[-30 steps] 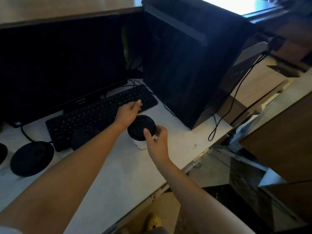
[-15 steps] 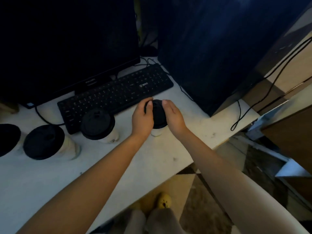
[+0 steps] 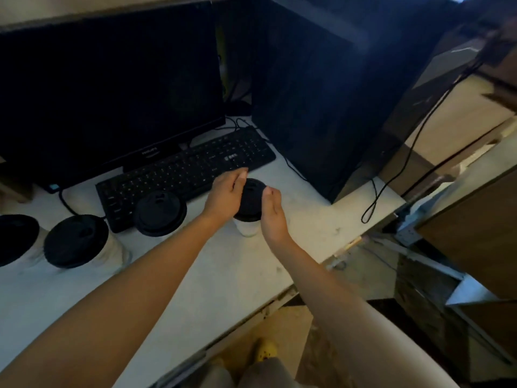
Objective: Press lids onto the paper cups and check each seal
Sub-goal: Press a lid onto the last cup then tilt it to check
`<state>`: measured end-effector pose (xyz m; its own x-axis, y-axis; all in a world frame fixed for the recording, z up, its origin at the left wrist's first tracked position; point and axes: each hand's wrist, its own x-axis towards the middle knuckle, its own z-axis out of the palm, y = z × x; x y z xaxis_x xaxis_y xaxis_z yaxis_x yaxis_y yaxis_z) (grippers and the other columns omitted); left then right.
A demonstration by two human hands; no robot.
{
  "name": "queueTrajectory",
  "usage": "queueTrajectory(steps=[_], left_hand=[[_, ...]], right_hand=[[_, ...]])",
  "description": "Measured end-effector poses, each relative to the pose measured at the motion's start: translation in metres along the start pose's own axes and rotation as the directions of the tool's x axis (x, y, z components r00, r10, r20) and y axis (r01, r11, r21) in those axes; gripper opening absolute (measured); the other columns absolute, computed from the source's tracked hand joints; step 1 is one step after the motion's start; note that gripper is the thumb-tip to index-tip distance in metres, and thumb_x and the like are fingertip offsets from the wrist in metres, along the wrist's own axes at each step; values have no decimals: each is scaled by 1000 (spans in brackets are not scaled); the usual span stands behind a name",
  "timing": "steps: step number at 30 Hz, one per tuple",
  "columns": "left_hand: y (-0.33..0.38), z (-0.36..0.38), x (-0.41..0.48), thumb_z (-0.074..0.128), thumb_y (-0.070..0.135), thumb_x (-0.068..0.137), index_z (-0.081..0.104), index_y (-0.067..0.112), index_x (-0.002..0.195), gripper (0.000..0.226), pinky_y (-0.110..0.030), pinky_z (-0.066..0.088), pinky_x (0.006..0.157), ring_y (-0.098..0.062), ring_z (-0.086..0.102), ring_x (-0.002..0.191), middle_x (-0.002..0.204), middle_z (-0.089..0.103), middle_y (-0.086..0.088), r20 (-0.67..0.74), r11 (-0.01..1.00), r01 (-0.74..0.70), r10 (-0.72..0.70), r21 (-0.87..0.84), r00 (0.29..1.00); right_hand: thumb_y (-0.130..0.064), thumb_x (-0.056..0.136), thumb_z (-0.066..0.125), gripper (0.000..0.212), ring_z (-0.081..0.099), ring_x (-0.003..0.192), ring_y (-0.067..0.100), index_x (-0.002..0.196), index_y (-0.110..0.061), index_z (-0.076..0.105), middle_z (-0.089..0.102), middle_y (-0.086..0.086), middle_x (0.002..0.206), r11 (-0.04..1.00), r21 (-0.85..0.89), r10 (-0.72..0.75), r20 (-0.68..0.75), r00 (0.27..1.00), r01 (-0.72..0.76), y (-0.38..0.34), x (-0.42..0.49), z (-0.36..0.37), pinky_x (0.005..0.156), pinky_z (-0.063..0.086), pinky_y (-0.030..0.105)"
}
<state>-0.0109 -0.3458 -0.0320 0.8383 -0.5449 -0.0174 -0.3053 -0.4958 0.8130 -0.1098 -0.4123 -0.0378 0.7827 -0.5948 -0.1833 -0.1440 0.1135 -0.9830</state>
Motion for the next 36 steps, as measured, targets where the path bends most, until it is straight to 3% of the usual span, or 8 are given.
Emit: queueTrajectory(steps=[7,10,13,17,24,27,31,36], left_hand=[[18,-23,1,38,45,95,54,17,128,46,-41,32,102,-24,38,128,131,53,-7,161,699,-314,277,643,947],[34,-14,-9,32,43,97,54,20,128,45,-41,30,104,-23,38,129,135,52,-2,179,747,-300,240,593,954],[41,6,-17,24,46,97,46,24,135,49,-43,30,107,-22,35,133,142,46,-2,204,772,-211,108,599,973],[39,14,-21,24,43,97,44,24,134,46,-43,34,100,-21,38,130,140,45,-2,168,748,-162,69,643,983],[33,18,-20,25,39,97,48,24,127,41,-41,40,90,-19,43,121,131,48,1,146,700,-181,110,691,983],[34,16,-17,24,41,97,46,24,129,43,-43,39,93,-20,42,123,134,46,1,186,691,-224,130,688,974],[37,9,-16,17,52,95,33,27,141,55,-48,28,106,-20,32,135,146,38,1,222,658,-281,174,698,959],[44,20,-21,25,51,95,23,18,146,60,-49,31,104,-36,31,132,147,32,-14,-27,826,206,-226,524,974]], right_hand=[[-16,102,27,31,43,106,-13,132,-19,33,43,-14,118,991,-42,-118,122,985,124,30,-40,-24,87,33,-3],[-8,98,39,35,42,119,3,128,-23,30,41,-4,130,986,-110,-89,268,959,123,50,-31,-44,109,32,22],[-9,87,61,64,36,130,7,140,-18,24,36,-3,141,970,-209,-25,437,899,128,54,-12,-50,109,28,15],[-17,75,76,89,35,136,14,145,-20,21,36,2,148,960,-266,70,523,850,85,51,15,-49,113,31,38],[-5,76,74,88,39,129,7,144,-19,20,39,-3,141,977,-205,91,647,757,57,63,41,-52,100,39,12],[-10,73,77,88,42,129,11,143,-19,25,43,1,142,971,-221,65,610,790,91,64,41,-50,105,40,24],[-7,73,77,79,48,116,7,138,-15,32,49,-5,127,976,-188,-15,459,888,114,63,26,-43,91,44,9],[-11,69,80,71,52,116,14,127,-18,41,52,2,125,985,-39,-166,21,986,166,77,0,-6,100,46,38]])
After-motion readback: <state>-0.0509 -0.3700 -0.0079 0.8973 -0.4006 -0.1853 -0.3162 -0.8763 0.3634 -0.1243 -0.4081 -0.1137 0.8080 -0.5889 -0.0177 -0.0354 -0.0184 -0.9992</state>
